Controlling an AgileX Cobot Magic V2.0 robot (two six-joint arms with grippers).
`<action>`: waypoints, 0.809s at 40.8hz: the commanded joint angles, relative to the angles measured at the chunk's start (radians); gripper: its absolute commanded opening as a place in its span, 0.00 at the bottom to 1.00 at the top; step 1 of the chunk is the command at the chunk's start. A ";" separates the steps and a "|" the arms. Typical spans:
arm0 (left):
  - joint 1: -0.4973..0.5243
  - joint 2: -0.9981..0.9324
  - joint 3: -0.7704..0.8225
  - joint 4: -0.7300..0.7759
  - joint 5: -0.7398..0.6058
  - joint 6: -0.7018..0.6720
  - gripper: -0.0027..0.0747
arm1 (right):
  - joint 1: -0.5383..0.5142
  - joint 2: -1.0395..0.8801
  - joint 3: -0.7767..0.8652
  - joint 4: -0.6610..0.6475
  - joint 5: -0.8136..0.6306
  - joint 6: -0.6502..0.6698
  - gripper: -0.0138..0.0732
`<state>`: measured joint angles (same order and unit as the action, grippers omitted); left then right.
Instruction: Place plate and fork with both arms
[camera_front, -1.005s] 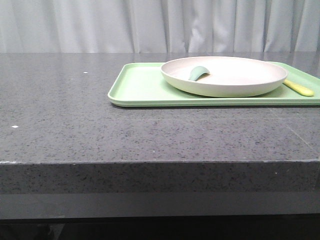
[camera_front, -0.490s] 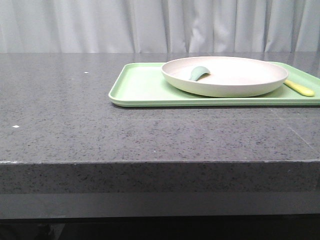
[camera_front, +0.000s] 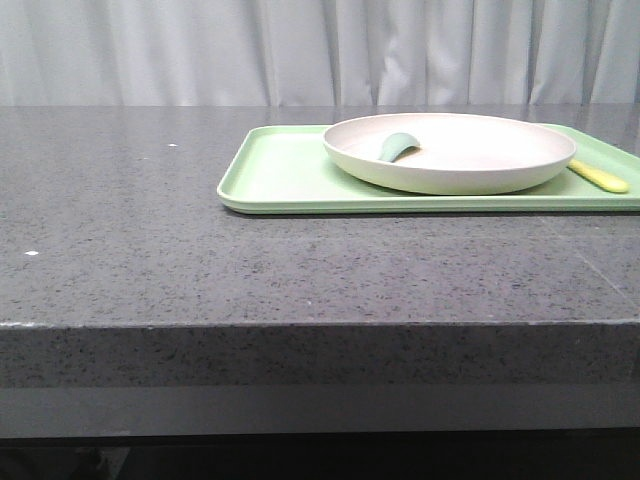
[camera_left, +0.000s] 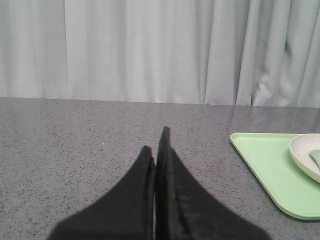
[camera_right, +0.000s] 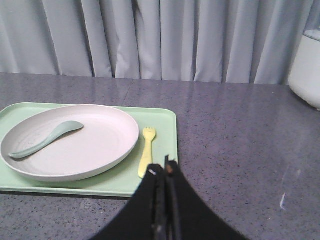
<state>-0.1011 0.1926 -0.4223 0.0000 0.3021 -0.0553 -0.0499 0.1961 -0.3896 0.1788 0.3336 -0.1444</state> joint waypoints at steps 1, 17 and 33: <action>0.001 0.011 -0.027 0.000 -0.090 -0.005 0.01 | -0.004 0.010 -0.025 0.001 -0.068 -0.012 0.08; 0.001 0.011 -0.027 0.006 -0.090 -0.005 0.01 | -0.004 0.010 -0.025 0.001 -0.068 -0.012 0.08; 0.031 -0.226 0.236 0.000 -0.097 -0.005 0.01 | -0.004 0.010 -0.025 0.001 -0.068 -0.012 0.08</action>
<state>-0.0760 0.0102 -0.2121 0.0000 0.2808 -0.0553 -0.0499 0.1961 -0.3896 0.1788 0.3336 -0.1444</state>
